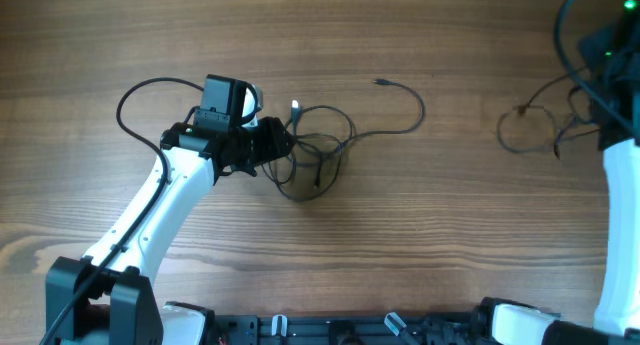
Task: Untangle cables
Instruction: 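Lift the right gripper up and right, carrying a cable to the right edge, then return the right gripper left and grasp cables in the pile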
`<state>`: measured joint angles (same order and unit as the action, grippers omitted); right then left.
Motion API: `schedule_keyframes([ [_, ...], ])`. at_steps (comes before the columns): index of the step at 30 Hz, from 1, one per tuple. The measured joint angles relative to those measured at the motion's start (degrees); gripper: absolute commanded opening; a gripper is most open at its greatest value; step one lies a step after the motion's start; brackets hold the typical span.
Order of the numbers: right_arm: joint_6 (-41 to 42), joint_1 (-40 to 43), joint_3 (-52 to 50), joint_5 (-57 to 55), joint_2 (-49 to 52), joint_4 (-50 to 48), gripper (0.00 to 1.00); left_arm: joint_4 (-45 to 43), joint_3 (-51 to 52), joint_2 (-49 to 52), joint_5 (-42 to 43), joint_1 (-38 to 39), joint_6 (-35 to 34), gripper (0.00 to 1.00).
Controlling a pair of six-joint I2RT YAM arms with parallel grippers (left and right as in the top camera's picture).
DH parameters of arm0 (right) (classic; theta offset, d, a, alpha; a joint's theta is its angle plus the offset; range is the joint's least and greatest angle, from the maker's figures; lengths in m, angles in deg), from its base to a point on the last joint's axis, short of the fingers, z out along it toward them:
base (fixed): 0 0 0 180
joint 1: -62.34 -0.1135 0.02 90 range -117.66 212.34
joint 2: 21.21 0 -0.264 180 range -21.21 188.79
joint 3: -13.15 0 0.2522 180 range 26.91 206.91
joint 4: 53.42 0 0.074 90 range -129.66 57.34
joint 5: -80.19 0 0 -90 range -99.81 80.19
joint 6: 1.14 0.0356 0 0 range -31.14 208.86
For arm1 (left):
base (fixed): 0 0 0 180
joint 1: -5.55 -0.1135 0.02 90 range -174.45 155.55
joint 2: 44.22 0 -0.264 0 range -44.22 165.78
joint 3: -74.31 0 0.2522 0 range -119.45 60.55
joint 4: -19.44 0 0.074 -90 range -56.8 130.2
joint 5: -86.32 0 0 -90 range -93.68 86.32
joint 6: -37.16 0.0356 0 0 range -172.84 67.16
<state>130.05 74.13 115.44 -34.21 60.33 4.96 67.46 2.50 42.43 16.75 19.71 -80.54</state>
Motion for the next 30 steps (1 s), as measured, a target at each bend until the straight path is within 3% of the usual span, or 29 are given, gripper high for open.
schedule_keyframes([
  [6,-8.39,7.65,0.00,3.98,4.04,-0.46,0.04,0.15,0.00,0.00,-0.98,0.00,0.00,0.54],
  [11,-14.71,14.86,0.00,14.01,9.22,-1.42,0.04,1.55,0.00,0.00,-2.56,0.00,0.02,0.54],
  [22,-15.63,25.66,0.00,18.01,11.21,-1.31,0.06,2.10,0.00,0.04,-3.02,0.00,0.02,0.53],
  [25,-16.61,25.77,0.00,18.80,11.23,-1.33,0.40,2.21,0.00,0.04,-3.02,0.00,0.02,0.54],
  [27,-18.29,25.75,0.00,20.94,11.23,-1.38,0.56,2.21,0.00,0.04,-3.04,0.00,0.02,0.54],
  [30,-21.40,25.64,0.00,27.36,11.26,-1.38,0.69,2.21,0.00,0.04,-3.54,0.00,0.02,0.54],
])
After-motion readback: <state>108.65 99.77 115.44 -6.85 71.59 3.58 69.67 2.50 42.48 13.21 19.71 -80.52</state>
